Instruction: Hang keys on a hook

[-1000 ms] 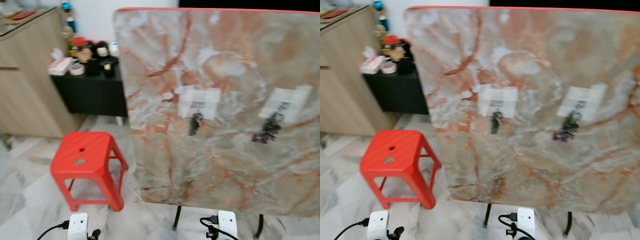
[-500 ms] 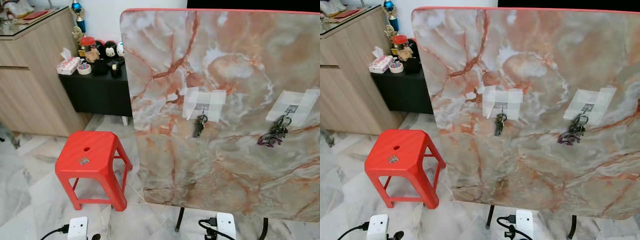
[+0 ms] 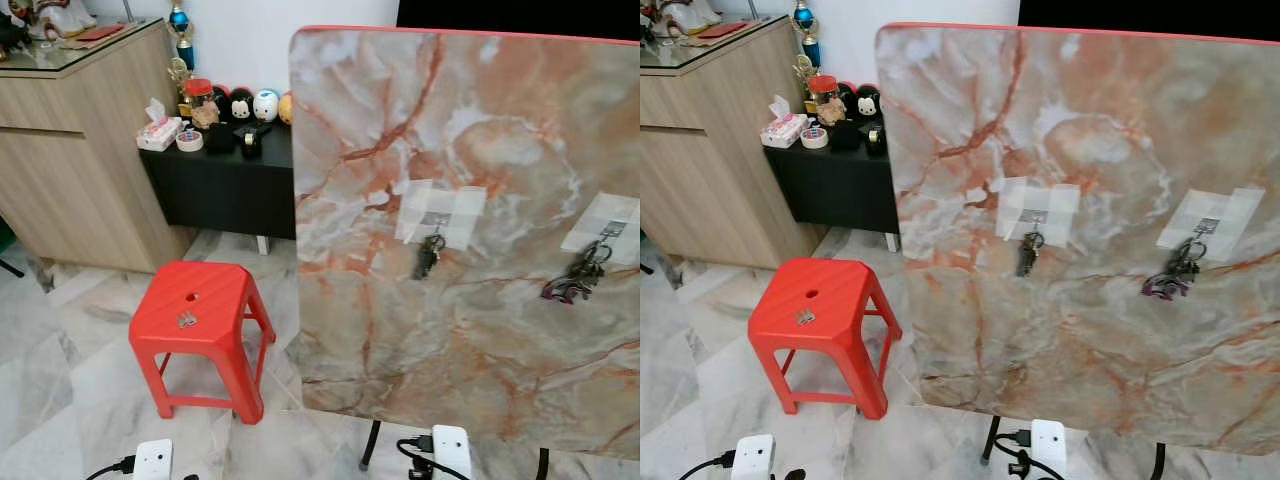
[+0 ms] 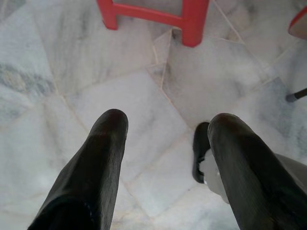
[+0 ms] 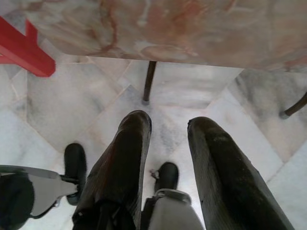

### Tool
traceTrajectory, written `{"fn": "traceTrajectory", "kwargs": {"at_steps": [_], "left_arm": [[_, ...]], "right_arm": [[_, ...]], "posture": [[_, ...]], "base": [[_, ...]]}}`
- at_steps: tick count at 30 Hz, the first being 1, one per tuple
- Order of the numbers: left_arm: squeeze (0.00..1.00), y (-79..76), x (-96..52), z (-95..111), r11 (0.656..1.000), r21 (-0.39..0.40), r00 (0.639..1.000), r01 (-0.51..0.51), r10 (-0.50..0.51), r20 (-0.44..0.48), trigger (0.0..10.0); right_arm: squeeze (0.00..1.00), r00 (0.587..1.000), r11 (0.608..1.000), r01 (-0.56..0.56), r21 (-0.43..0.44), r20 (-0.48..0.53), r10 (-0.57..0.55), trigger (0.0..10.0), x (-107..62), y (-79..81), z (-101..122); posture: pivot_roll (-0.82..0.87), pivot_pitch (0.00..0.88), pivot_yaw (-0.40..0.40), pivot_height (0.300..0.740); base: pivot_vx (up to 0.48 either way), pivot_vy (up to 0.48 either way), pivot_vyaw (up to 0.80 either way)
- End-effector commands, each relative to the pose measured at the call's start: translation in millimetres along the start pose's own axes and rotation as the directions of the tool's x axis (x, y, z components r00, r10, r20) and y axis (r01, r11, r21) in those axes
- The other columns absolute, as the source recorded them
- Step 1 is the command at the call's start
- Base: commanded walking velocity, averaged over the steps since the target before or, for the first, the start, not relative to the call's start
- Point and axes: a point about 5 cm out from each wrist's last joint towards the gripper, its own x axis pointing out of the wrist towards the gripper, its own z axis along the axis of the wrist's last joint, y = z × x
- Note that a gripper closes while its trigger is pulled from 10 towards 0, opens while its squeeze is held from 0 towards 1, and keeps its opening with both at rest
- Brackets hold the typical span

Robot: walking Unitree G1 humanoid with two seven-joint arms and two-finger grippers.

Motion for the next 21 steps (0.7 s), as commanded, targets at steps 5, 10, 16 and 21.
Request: {"fn": "traceTrajectory", "kwargs": {"at_steps": [5,10,16,21], "left_arm": [[0.00,-0.1,-0.1,-2,1.000,0.000,1.000,-0.002,0.002,-0.021,10.0],[0.00,-2.1,0.9,1,1.000,-0.005,1.000,0.002,-0.002,-0.008,10.0],[0.00,-5.6,1.6,4,1.000,-0.004,1.000,0.010,-0.010,0.001,10.0],[0.00,-6.8,2.0,5,1.000,-0.003,1.000,0.013,-0.013,0.008,10.0]], "right_arm": [[0.00,1.000,1.000,0.009,0.005,-0.015,-0.009,10.0,-0.3,-1.8,-2],[0.00,1.000,1.000,0.010,0.006,-0.013,-0.010,10.0,0.0,-1.5,-1],[0.00,1.000,1.000,0.010,0.008,-0.015,-0.010,10.0,0.1,-0.8,-1],[0.00,1.000,1.000,0.011,0.009,-0.017,-0.011,10.0,0.1,-0.5,-2]], "posture": [[0.02,0.000,-0.012,0.740],[0.02,0.000,-0.012,0.740],[0.02,0.000,-0.010,0.740],[0.02,0.000,-0.009,0.740]], "base": [[0.000,0.322,0.00],[0.000,0.349,0.00],[0.000,0.364,0.00],[0.000,0.365,0.00]]}}
